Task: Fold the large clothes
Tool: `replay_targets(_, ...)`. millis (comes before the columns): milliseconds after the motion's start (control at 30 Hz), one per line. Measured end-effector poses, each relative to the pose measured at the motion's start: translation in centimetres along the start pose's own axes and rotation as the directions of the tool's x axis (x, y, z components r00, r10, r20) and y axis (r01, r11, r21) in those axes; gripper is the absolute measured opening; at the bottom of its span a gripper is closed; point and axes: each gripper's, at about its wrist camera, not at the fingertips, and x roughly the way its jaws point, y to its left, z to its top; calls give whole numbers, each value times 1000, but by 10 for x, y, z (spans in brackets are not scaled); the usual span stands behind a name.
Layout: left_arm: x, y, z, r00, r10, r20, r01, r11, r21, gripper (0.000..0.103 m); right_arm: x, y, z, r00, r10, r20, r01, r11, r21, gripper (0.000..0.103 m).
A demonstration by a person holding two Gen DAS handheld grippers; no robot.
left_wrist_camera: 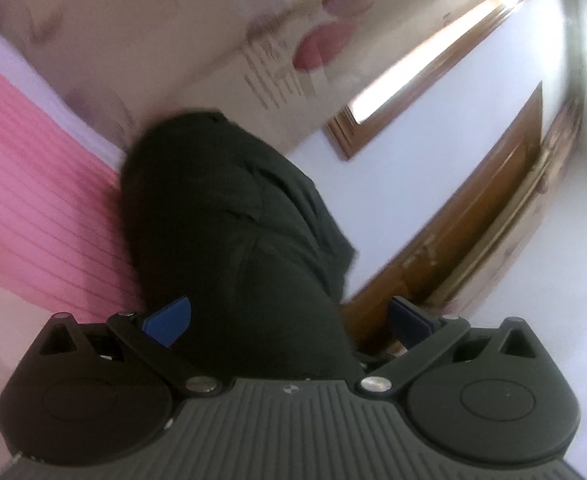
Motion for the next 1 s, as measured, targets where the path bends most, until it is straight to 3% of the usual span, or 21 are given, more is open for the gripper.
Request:
replay_targets(100,-50,5,16,995,83,50,-85,995,46,103,13,22,-46,997,73,-7,-72,995,75,57)
replay_targets(200,-93,2,31,979,163,121,-173,982,74,103,31,47,-85,987,157,-39,-152,983,105,57)
replay_targets(333,-110,-16,45,977,154,150,-173,977,124,103,30,64,-91,988,156,15,-156,985,66,54)
replay_targets(400,-102,-26,47,982,137,130,-158,973,168,103,14,78,-84,990,132,56,-131,991,-15,40)
replay_targets(567,-54,-41,38,997,72,38,-77,983,168,103,-21,99,-56,990,56,132,-32,984,-174,22)
replay_targets(667,-21,-45,27,998,56,6,-56,977,205,103,-23,86,-50,992,2,128,21,984,-179,21)
replay_targets(767,-2,-35,14,999,22,-29,-17,988,153,103,-26,71,-50,992,75,98,-65,993,-101,24)
replay_targets(833,0,-32,7,1000,-6,-20,9,990,143,103,-29,66,-50,991,82,103,-76,995,-58,53)
replay_targets(867,1,-31,5,1000,-20,-18,23,990,137,103,-29,65,-50,991,88,100,-84,996,-41,93)
replay_targets(900,1,-29,2,1000,-25,-16,27,989,143,103,-28,66,-52,990,99,102,-96,995,-35,103)
replay_targets(1000,2,-25,-1,999,-34,-23,37,988,150,103,-23,80,-47,989,120,81,-114,991,-73,103)
